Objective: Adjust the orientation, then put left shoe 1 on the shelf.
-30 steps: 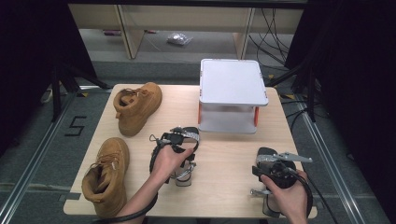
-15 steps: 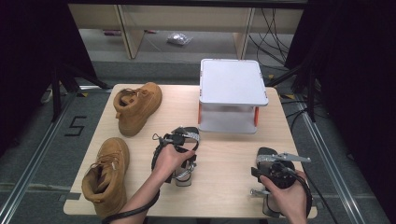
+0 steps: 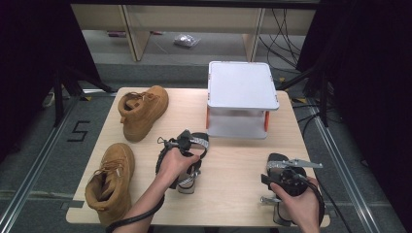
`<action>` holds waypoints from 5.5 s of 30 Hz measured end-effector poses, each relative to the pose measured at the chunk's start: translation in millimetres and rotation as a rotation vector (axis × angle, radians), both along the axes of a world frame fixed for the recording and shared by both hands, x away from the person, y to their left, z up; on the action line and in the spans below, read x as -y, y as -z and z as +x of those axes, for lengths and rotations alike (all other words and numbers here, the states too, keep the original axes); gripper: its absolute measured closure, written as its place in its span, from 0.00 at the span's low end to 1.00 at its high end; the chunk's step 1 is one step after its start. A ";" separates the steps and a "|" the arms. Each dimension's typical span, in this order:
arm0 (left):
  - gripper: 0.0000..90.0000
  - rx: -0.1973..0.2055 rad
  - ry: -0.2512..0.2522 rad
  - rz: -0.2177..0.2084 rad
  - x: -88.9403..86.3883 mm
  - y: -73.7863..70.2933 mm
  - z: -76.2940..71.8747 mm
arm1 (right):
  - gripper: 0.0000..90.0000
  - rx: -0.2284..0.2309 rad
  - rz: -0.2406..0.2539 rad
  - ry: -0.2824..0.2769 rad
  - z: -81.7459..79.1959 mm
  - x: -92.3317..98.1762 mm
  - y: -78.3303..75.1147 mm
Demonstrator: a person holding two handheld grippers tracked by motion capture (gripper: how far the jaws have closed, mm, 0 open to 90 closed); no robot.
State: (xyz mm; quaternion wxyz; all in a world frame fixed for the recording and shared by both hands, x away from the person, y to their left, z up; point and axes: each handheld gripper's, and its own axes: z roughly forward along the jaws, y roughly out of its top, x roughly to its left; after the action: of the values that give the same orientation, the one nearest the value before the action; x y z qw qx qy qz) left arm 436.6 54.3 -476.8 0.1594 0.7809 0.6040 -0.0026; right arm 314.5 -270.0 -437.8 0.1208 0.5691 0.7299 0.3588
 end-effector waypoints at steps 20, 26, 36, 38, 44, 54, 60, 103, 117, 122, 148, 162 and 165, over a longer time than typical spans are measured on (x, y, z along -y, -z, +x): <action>0.45 0.023 -0.057 -0.033 -3.6 1.3 -1.7 | 0.63 0.007 -0.017 -0.031 0.8 4.0 1.5; 0.46 0.042 -0.078 -0.068 -3.3 -5.7 -2.9 | 0.63 -0.006 -0.003 -0.003 -0.1 0.6 2.8; 0.47 0.084 -0.055 -0.130 7.7 -22.8 -10.7 | 0.63 -0.005 0.010 -0.002 -1.4 1.4 3.1; 0.47 0.103 -0.059 -0.146 13.3 -26.1 -6.8 | 0.63 0.007 -0.006 -0.026 -0.3 4.1 3.5; 0.47 0.130 -0.081 -0.156 24.6 -28.2 7.9 | 0.63 0.014 -0.007 -0.027 0.6 6.8 4.6; 0.47 0.160 -0.104 -0.166 47.5 -25.7 33.0 | 0.63 0.009 -0.015 -0.018 0.8 8.2 4.8; 0.48 0.184 -0.104 -0.162 59.8 -22.3 46.4 | 0.63 0.004 -0.013 -0.020 0.6 9.9 5.1; 0.37 0.329 -0.122 -0.148 93.0 0.1 72.7 | 0.62 0.003 -0.017 -0.027 1.1 10.5 8.8; 0.71 0.489 0.029 -0.261 55.3 -68.3 28.0 | 0.62 0.016 -0.022 -0.026 1.5 8.6 6.3; 0.99 0.701 0.100 -0.285 42.1 -105.3 26.7 | 0.64 0.013 -0.019 -0.031 4.0 4.4 5.5; 0.99 0.800 0.127 -0.263 55.7 -102.3 90.7 | 0.96 0.037 -0.016 -0.133 14.6 -41.4 9.6; 1.00 0.811 0.121 -0.248 59.3 -102.2 90.9 | 1.00 -0.027 -0.040 -0.253 44.9 -107.5 35.2; 1.00 0.805 0.129 -0.239 58.5 -102.8 91.7 | 1.00 -0.050 -0.042 -0.272 51.9 -118.6 38.7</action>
State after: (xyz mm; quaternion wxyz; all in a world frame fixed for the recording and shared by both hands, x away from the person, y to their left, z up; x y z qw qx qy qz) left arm 528.3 -4.2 -373.9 0.4717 0.7317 0.4389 0.2226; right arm 366.4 -151.4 -476.6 0.0648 0.4712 0.8103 0.3424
